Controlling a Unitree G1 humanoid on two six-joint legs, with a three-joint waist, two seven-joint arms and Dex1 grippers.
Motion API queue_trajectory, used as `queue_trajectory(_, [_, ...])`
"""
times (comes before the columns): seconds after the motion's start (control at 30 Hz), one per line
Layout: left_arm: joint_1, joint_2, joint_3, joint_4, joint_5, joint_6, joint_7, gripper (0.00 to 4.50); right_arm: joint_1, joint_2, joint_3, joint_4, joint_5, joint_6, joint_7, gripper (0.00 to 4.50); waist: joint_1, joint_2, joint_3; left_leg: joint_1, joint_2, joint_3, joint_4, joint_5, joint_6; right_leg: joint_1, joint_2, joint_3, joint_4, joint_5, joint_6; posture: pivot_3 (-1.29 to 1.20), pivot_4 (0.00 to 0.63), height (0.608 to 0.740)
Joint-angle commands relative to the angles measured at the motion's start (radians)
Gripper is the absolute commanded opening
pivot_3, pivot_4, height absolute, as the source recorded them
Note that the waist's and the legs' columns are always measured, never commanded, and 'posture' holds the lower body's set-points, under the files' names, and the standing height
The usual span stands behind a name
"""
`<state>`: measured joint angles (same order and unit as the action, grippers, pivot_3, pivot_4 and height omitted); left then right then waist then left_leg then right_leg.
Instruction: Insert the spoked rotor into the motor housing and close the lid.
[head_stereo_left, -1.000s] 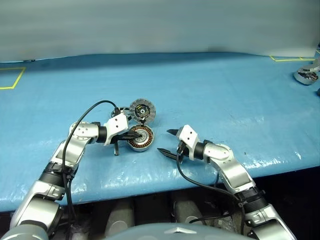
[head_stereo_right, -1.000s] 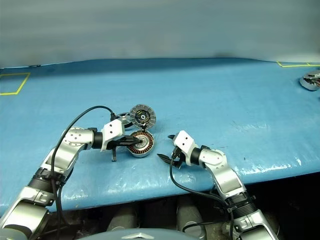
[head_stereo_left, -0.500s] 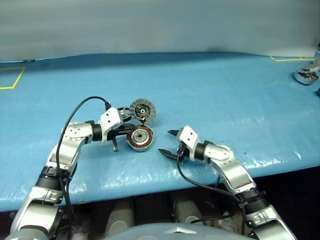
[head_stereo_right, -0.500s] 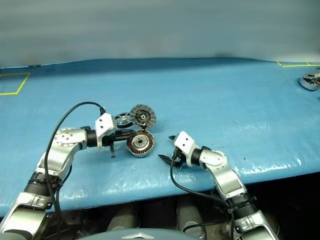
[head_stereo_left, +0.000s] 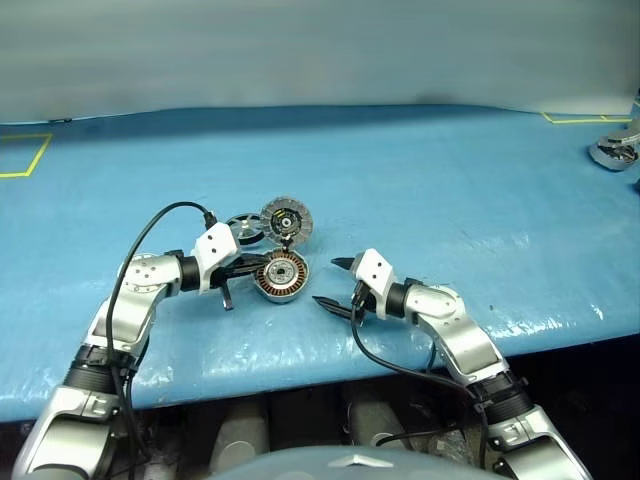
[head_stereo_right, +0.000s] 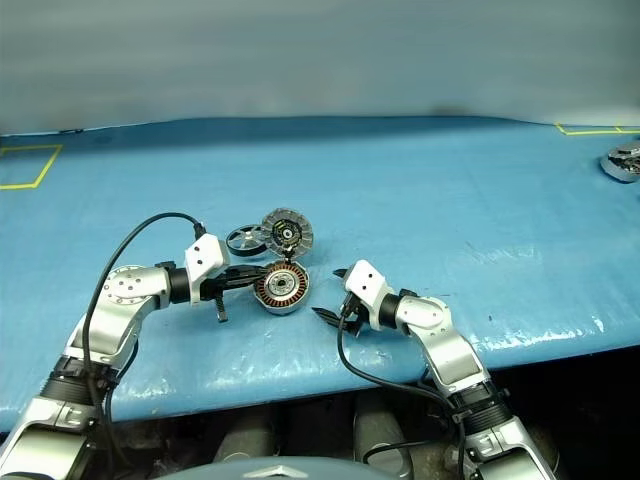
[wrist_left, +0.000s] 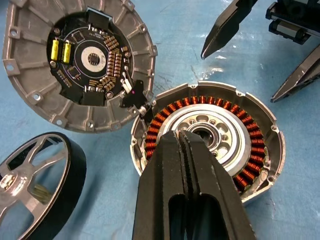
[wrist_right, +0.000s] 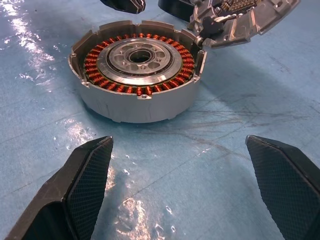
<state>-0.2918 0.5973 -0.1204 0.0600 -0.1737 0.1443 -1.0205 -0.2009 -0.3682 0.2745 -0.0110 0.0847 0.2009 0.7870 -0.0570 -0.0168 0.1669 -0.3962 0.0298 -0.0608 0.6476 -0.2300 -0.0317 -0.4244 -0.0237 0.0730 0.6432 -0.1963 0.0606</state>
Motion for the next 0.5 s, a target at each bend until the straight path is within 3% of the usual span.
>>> queue_trajectory(0.03, [-0.063,-0.023,-0.047,0.039,0.044,-0.019,0.008,0.06,-0.018,0.003,-0.003,-0.015,0.008,-0.018,0.006,4.50,0.003,0.000,0.000,0.000,0.000,0.000,0.000,0.000,0.000,0.000,0.000,0.000,0.000,0.000,0.000,0.00,0.150,0.740])
queue_trajectory(0.5, [-0.123,-0.064,-0.100,0.159,0.079,-0.059,-0.025,0.06,0.019,-0.009,-0.017,-0.046,0.010,-0.011,-0.019,4.50,-0.002,0.000,0.000,0.000,0.000,0.000,0.000,0.000,0.000,0.000,0.000,0.000,0.000,0.000,0.001,0.00,0.150,0.740])
